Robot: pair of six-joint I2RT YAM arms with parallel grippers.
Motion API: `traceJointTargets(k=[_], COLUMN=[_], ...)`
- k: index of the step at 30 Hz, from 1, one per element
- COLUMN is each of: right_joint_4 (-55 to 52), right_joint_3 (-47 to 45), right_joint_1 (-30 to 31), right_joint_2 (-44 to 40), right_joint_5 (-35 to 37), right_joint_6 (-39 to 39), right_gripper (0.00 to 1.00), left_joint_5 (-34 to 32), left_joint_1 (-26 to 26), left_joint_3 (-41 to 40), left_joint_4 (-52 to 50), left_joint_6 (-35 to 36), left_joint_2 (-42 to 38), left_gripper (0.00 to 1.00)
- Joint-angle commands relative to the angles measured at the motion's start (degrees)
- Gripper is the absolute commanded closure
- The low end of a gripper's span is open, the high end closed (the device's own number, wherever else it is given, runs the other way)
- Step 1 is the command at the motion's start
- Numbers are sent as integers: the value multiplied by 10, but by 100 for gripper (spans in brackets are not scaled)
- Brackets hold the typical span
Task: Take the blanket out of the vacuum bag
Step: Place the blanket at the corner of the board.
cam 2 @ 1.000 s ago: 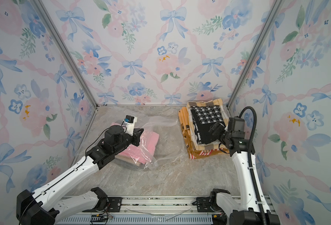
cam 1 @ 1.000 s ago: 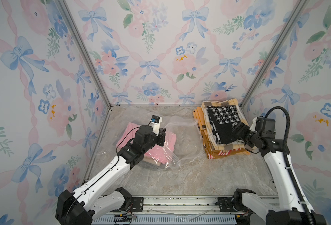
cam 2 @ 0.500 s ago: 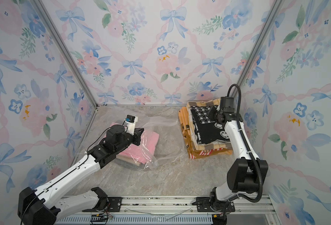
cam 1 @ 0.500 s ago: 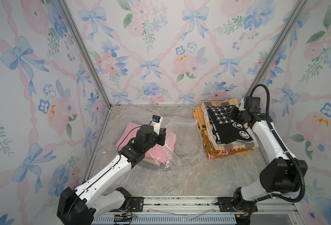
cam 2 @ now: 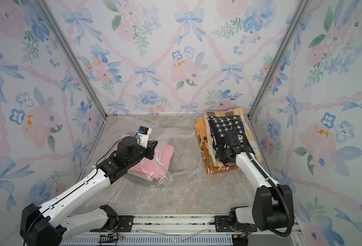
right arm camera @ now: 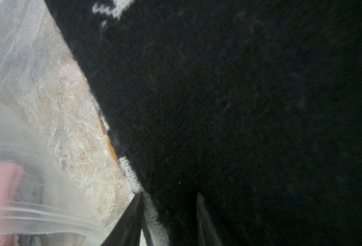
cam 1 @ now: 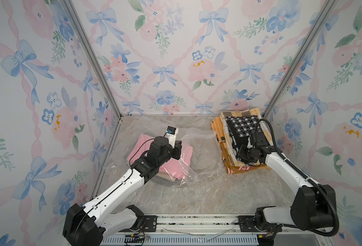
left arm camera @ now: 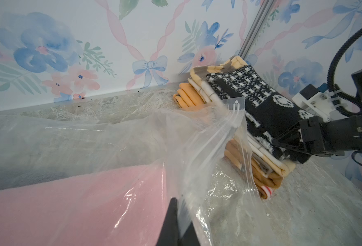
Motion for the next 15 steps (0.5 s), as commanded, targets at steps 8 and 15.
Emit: traceJointTargets(k=[8, 15], right_joint_4=[-59, -16], right_joint_3=[78, 50], right_joint_1=[-51, -102], right_joint_2=[-161, -86], right_joint_5=[-4, -100], right_joint_6=[-41, -60], right_gripper=[56, 58], left_joint_5=[2, 4], left_joint_1=[2, 2], left_joint_3=[-14, -15], left_joint_4=[-10, -8], left_joint_6=[-10, -13], left_joint_2=[-38, -44], left_gripper=[100, 100])
